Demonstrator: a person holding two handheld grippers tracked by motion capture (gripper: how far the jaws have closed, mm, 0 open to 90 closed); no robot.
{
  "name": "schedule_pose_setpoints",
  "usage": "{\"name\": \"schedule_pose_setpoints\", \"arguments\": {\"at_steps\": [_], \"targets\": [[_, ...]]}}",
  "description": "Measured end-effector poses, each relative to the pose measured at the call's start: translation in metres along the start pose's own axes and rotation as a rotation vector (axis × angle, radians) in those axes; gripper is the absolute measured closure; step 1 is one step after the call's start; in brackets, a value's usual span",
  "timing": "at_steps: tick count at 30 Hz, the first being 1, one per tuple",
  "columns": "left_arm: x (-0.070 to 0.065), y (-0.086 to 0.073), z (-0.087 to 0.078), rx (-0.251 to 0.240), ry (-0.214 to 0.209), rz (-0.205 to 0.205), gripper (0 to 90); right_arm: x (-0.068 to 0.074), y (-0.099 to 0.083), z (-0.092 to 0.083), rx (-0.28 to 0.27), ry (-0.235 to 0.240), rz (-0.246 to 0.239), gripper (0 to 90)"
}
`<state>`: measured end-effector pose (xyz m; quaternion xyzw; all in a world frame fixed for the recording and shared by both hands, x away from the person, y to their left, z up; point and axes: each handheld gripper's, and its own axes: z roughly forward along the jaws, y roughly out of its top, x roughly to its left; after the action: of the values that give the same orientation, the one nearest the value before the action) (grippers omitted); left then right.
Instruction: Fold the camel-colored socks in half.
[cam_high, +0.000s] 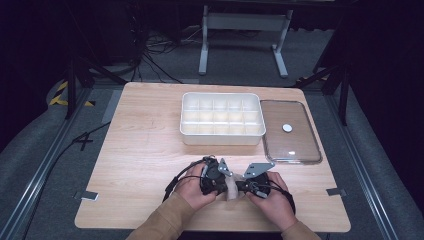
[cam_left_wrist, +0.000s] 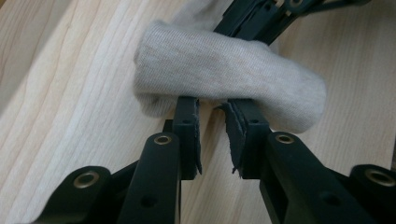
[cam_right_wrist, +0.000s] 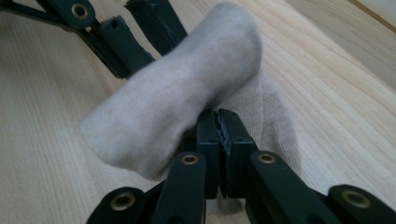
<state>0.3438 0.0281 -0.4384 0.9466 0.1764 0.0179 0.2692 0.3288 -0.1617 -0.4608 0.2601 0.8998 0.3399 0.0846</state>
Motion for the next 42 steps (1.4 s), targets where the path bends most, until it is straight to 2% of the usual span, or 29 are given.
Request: {"name": "schedule_pose_setpoints", "arguments": {"at_steps": [2,4,6,9,14,19,21,24,29,34,38,40,42], "targets": [[0.0,0.001,0.0,-0.003,-0.002,0.013,73.1,0.002,0.001,0.0,0.003,0.006,0.0,88.6],[-0.001,0.002,0.001,0.016,0.003,0.036,71.2,0.006,0.002,0.003,0.002,0.023,0.002,89.2],[-0.002,0.002,0.002,0.024,0.006,0.036,69.7,0.008,0.003,0.005,-0.002,0.019,0.0,89.6],[-0.002,0.002,0.0,0.024,0.005,0.034,68.3,0.005,0.001,0.004,-0.014,0.04,0.013,88.9],[0.0,-0.002,-0.004,0.018,-0.001,0.01,64.2,0.002,0.0,0.001,-0.024,0.063,0.03,85.3],[-0.002,-0.001,-0.008,-0.014,-0.001,0.032,63.0,0.001,-0.001,0.002,-0.03,0.066,0.035,85.7],[-0.004,0.001,-0.009,-0.02,-0.005,0.058,62.2,0.002,-0.001,0.002,-0.03,0.064,0.035,85.7],[-0.004,0.0,-0.008,-0.004,0.014,0.041,61.5,0.001,-0.001,0.0,-0.032,0.066,0.034,82.7],[-0.001,-0.001,-0.01,-0.01,0.007,0.033,61.8,-0.006,0.0,-0.016,-0.052,0.043,0.033,81.9],[-0.002,0.0,-0.01,-0.009,0.005,0.032,61.8,-0.019,-0.001,-0.042,-0.11,0.041,0.09,80.0],[-0.004,0.002,-0.01,-0.011,0.004,0.037,61.4,-0.03,-0.009,-0.049,-0.051,-0.006,0.142,81.0],[-0.004,0.003,-0.01,-0.007,0.003,0.04,60.7,-0.033,-0.015,-0.045,-0.01,-0.003,0.155,81.5],[-0.004,0.003,-0.009,-0.013,-0.002,0.041,60.4,-0.031,-0.016,-0.038,0.017,0.027,0.164,81.8]]}}
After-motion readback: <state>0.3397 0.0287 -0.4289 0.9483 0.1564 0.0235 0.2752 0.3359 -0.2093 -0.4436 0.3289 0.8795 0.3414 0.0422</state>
